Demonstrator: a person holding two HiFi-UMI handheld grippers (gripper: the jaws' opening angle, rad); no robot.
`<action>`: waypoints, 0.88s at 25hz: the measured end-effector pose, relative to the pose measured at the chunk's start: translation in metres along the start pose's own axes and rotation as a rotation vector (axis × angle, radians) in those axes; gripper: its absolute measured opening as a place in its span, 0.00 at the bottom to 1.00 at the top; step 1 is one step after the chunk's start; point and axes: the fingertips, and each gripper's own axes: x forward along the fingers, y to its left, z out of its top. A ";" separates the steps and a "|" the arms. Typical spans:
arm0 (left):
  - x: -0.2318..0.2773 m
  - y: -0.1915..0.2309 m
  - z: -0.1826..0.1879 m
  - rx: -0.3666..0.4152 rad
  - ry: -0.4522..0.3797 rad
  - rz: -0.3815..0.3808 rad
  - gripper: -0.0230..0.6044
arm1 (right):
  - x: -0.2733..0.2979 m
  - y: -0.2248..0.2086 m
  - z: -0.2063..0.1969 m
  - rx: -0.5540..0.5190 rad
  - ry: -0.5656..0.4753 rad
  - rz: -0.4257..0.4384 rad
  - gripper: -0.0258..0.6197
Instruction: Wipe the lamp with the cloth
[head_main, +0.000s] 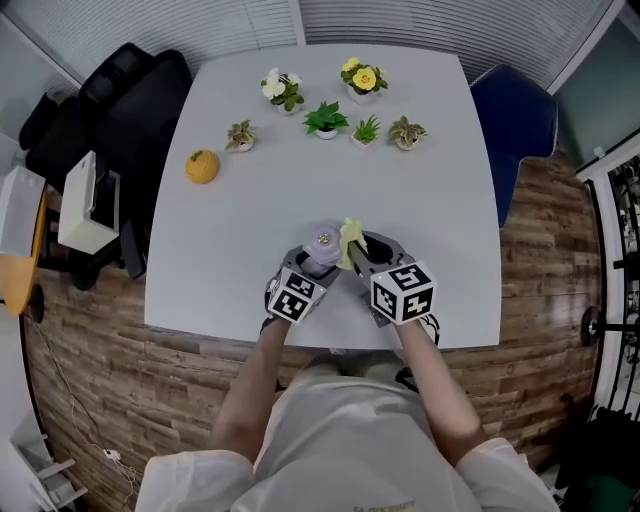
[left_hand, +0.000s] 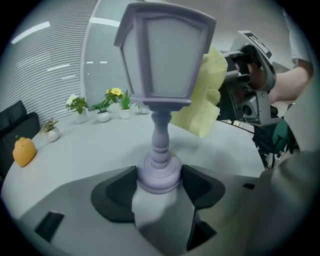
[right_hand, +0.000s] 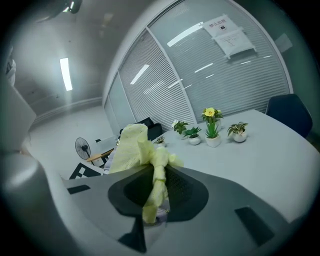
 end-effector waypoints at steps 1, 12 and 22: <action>0.001 0.001 0.000 -0.001 0.000 0.000 0.50 | 0.001 0.000 -0.001 0.016 -0.005 -0.002 0.15; 0.000 -0.001 0.000 -0.004 -0.007 0.000 0.50 | 0.009 -0.003 -0.015 0.099 0.005 -0.014 0.15; 0.000 0.000 -0.002 0.002 0.003 0.003 0.50 | 0.011 -0.005 -0.023 0.108 0.065 -0.036 0.14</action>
